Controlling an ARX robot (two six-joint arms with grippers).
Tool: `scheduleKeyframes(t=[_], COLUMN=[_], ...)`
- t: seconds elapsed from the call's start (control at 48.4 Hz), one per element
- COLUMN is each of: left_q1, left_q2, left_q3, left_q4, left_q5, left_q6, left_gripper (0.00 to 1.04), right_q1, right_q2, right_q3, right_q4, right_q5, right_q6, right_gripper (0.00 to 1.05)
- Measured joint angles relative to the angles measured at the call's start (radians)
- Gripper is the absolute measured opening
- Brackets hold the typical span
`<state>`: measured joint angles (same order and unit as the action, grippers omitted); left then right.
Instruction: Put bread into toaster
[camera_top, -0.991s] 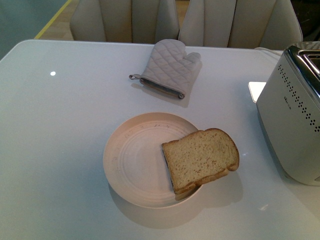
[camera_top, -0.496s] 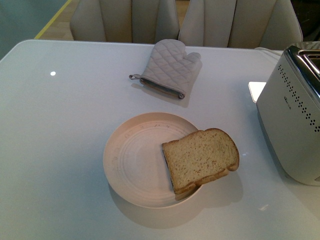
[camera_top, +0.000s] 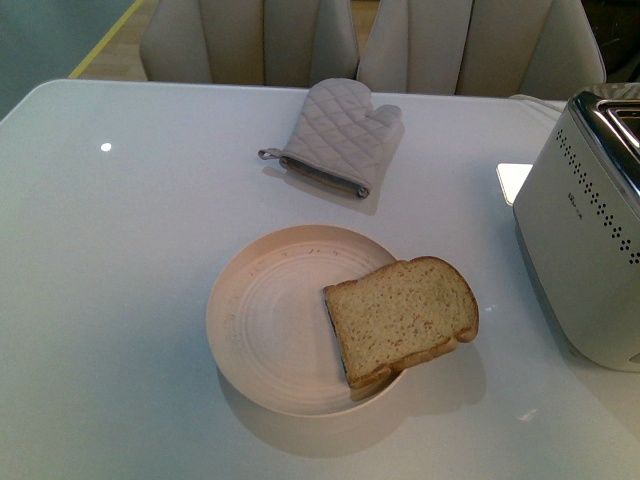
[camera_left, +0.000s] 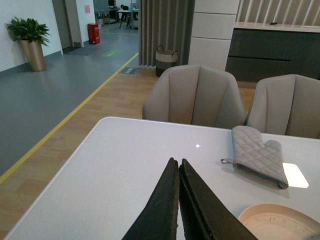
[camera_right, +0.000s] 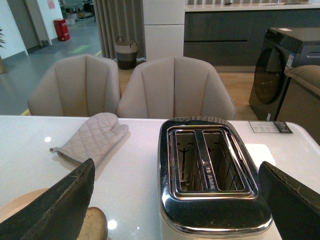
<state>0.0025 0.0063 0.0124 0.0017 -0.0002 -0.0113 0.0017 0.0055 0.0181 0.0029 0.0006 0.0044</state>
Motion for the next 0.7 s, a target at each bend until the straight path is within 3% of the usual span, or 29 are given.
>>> scheduleKeyframes(t=[0.124, 0.206, 0.268, 0.578, 0.702], left_q1=[0.0, 0.0, 0.0, 0.0, 0.0], left_q2=[0.0, 0.0, 0.0, -0.001, -0.001], left_q3=[0.0, 0.0, 0.0, 0.0, 0.0], left_q4=[0.0, 0.0, 0.0, 0.0, 0.0], left_q5=[0.0, 0.0, 0.0, 0.0, 0.0], left_q6=[0.0, 0.0, 0.0, 0.003, 0.003], left_gripper=[0.27, 0.44, 0.53, 0.99, 0.98], right_q1=[0.002, 0.078, 0.119, 0.267, 0.306], right_q2=[0.004, 0.162, 0.263, 0.778, 1.046], right_q3=[0.002, 0.1, 0.123, 0.261, 0.341], right_q4=[-0.006, -0.257, -0.294, 0.081, 0.242], right_q5=[0.01, 0.2, 0.237, 0.199, 0.172], right_q6=[0.003, 0.058, 0.076, 0.166, 0.188], right_gripper=[0.96, 0.96, 0.96, 0.96, 0.96])
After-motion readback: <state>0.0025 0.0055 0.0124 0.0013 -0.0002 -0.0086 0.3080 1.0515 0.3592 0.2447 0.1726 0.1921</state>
